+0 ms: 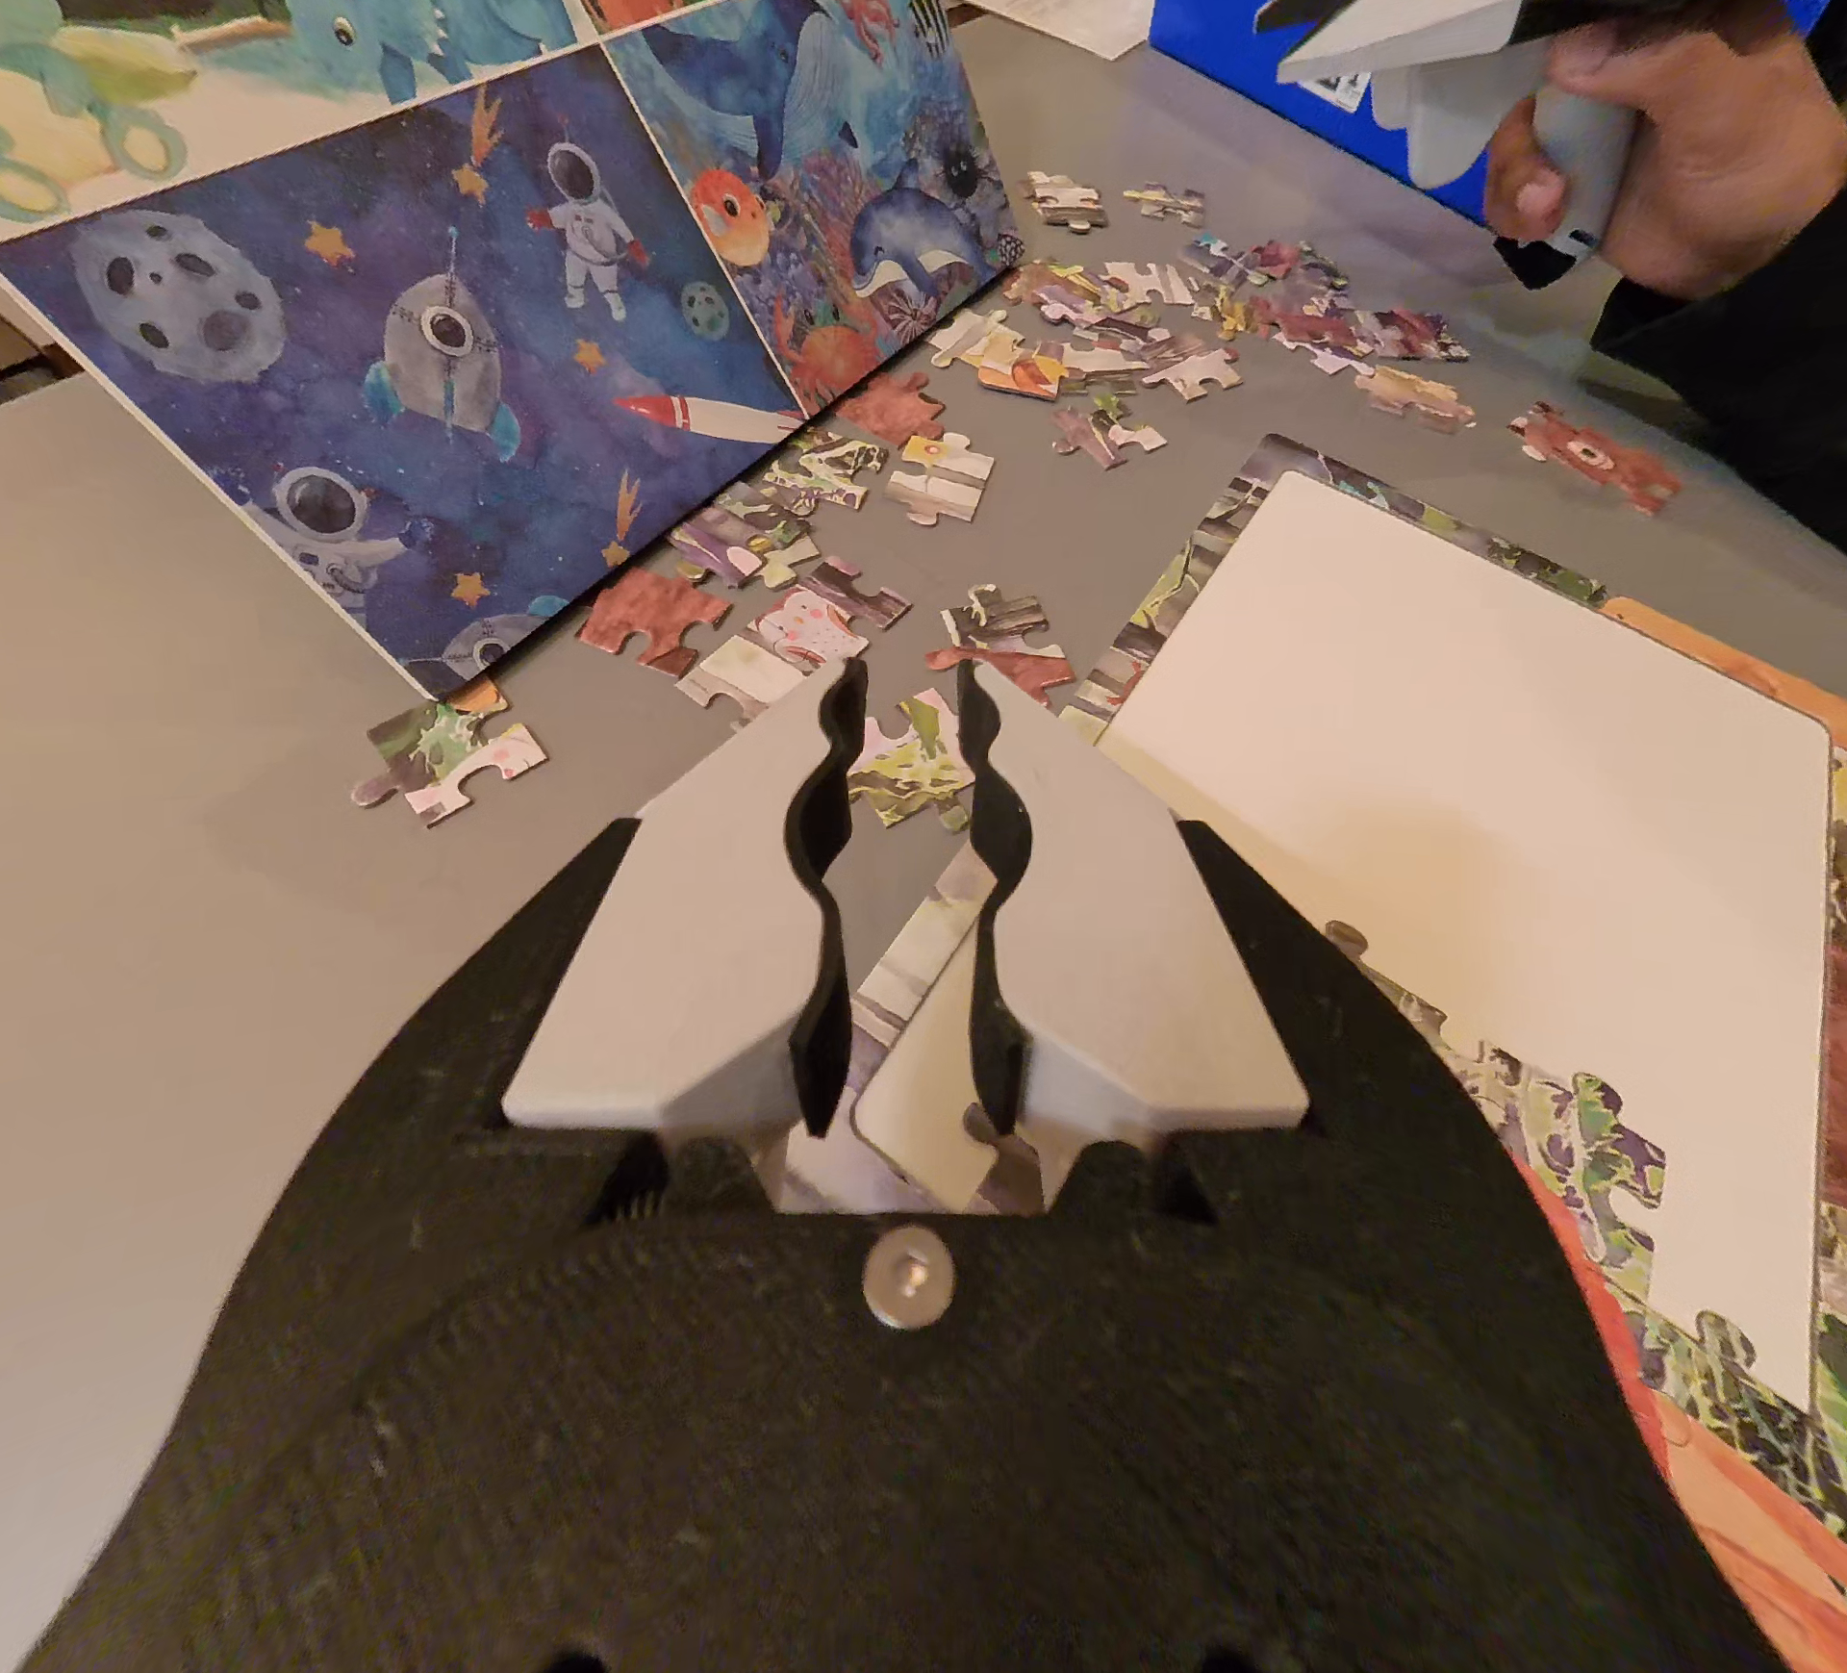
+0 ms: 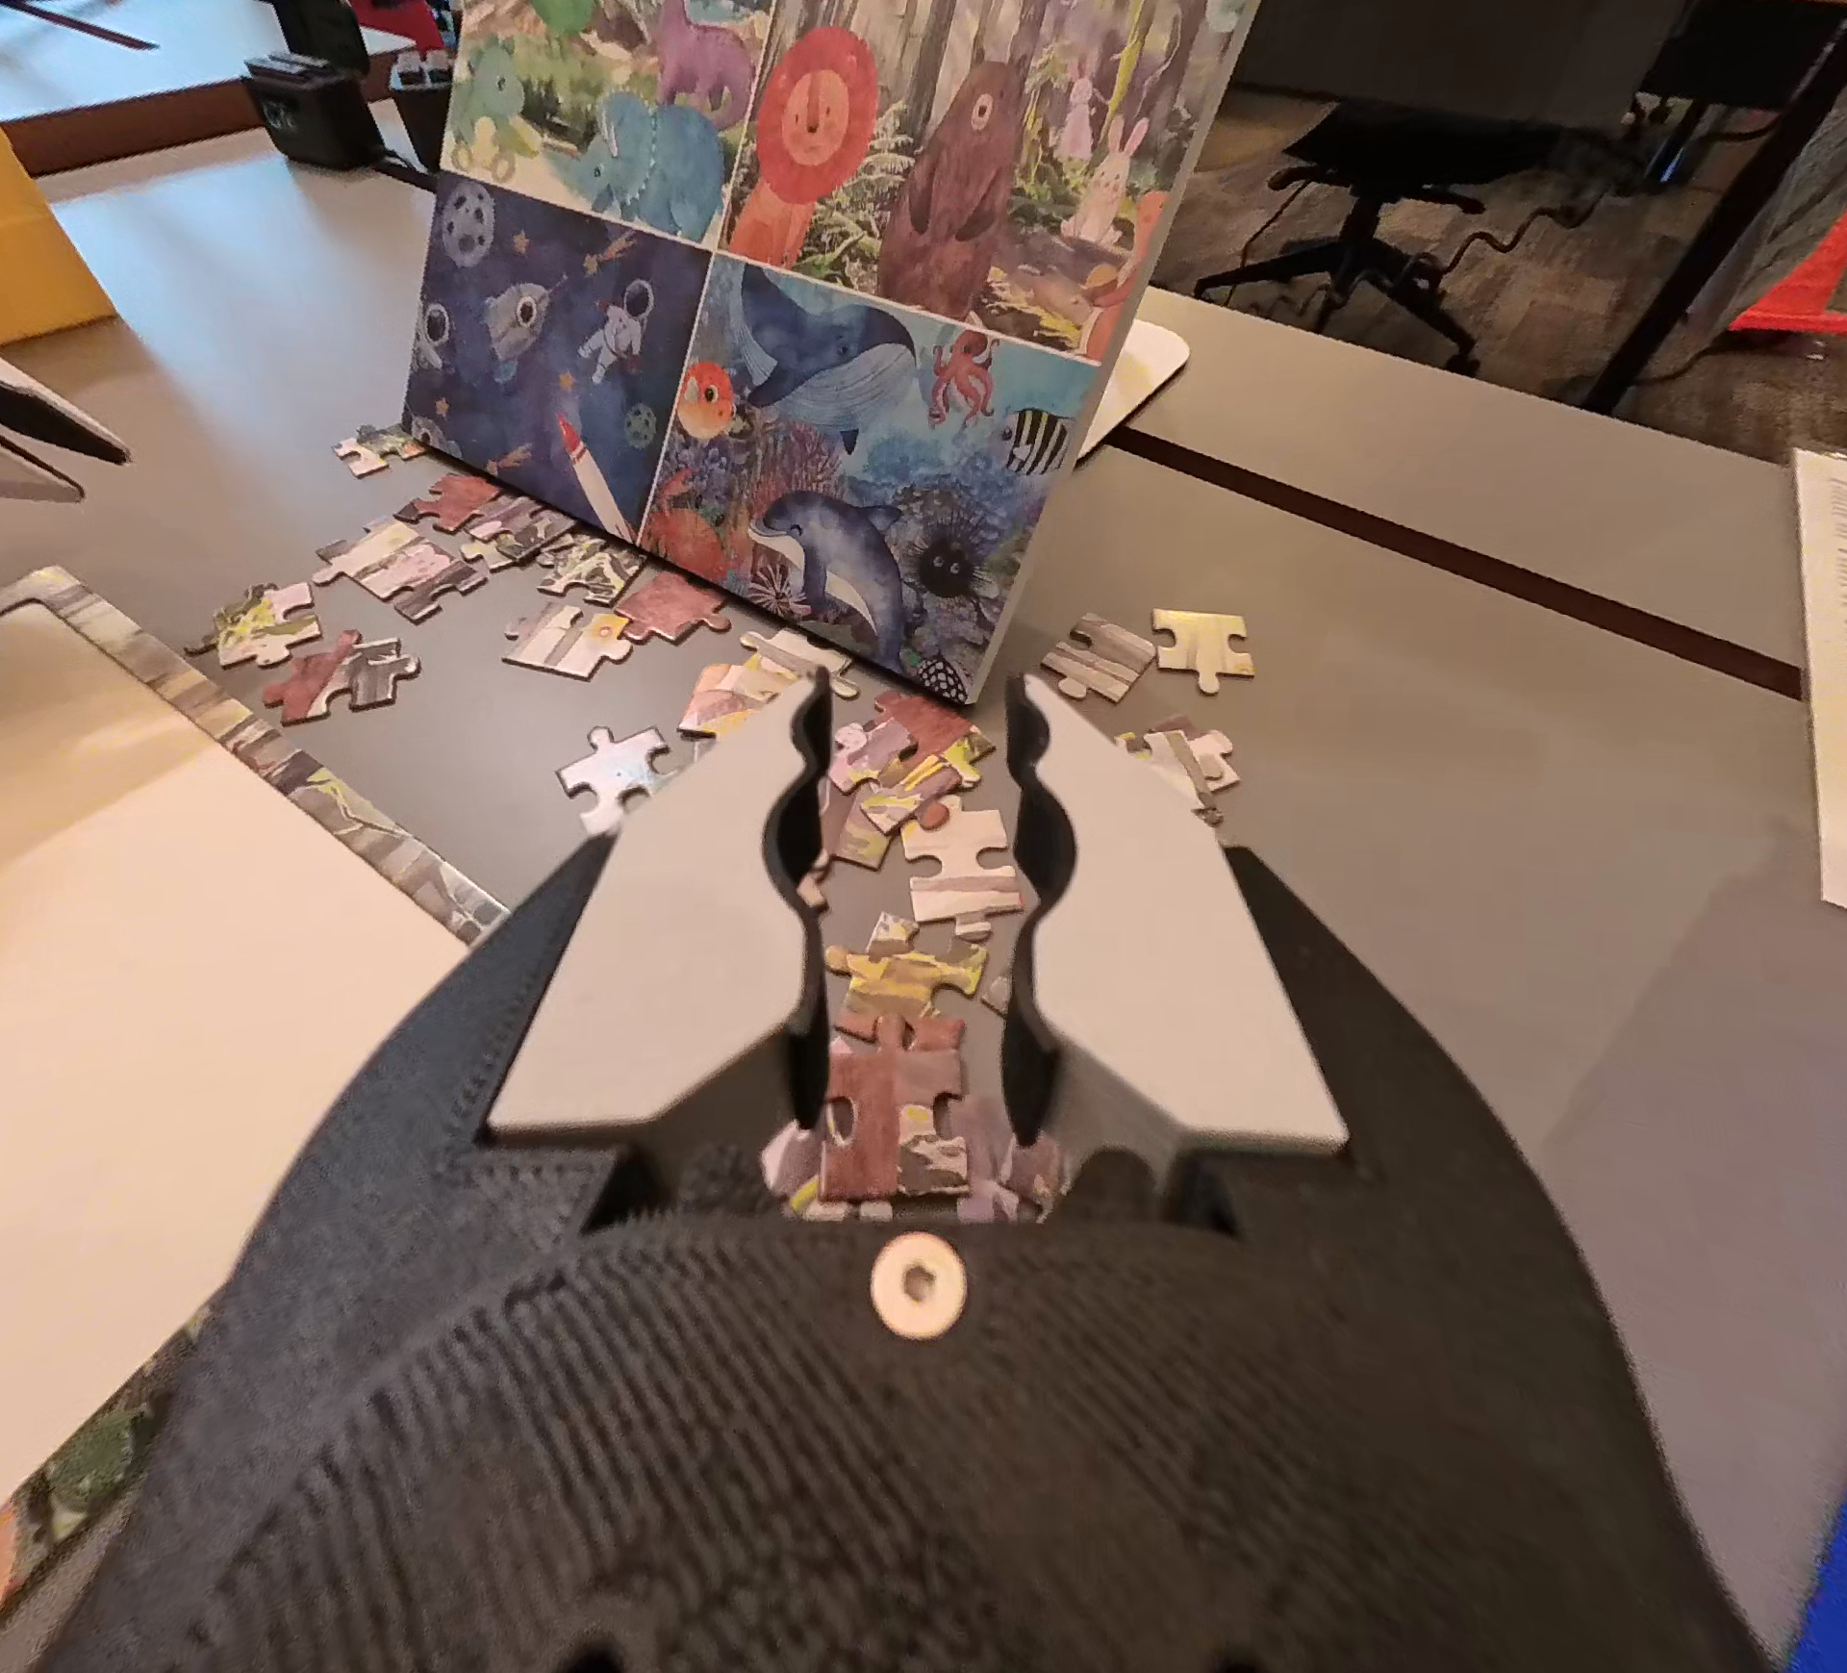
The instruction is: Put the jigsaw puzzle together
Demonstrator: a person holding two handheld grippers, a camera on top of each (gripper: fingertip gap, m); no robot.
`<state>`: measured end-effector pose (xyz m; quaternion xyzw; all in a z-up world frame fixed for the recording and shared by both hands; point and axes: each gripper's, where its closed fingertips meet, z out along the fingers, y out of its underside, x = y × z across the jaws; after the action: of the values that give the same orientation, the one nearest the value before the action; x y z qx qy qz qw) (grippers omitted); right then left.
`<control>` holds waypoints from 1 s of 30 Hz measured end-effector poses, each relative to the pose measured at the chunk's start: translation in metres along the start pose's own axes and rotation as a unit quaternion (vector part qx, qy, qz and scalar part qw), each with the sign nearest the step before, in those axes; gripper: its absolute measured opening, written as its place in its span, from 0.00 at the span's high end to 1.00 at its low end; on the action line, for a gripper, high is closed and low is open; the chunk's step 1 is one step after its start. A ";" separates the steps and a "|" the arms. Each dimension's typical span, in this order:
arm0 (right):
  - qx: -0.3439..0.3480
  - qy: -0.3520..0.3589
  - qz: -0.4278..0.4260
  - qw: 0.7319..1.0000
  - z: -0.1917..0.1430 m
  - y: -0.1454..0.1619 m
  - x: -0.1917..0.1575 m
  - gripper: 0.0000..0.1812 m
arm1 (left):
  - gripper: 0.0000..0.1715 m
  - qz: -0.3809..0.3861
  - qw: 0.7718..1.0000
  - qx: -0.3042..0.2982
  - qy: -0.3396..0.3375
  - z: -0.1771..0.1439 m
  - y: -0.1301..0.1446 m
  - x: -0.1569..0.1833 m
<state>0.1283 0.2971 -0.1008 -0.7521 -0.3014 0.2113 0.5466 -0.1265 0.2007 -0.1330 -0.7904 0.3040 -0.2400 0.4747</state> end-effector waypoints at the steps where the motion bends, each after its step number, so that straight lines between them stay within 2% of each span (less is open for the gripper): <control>1: -0.002 0.002 -0.002 1.000 0.001 0.001 0.000 0.82 | 0.90 -0.001 1.000 0.000 0.000 0.000 0.000 0.000; 9: -0.002 0.005 0.002 1.000 0.002 0.003 0.002 0.84 | 0.90 -0.002 1.000 0.000 -0.003 0.001 0.001 -0.001; 20: 0.011 0.004 0.028 1.000 0.000 0.002 0.009 0.85 | 0.90 -0.053 0.998 0.035 0.029 -0.005 -0.008 -0.002; 30: 0.032 0.007 0.037 0.999 -0.005 -0.005 0.012 0.85 | 0.90 -0.055 0.998 0.029 0.030 -0.003 -0.004 -0.002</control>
<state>0.1388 0.3026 -0.0940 -0.7463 -0.2628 0.2361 0.5642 -0.1289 0.2021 -0.1283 -0.7843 0.2668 -0.2982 0.4742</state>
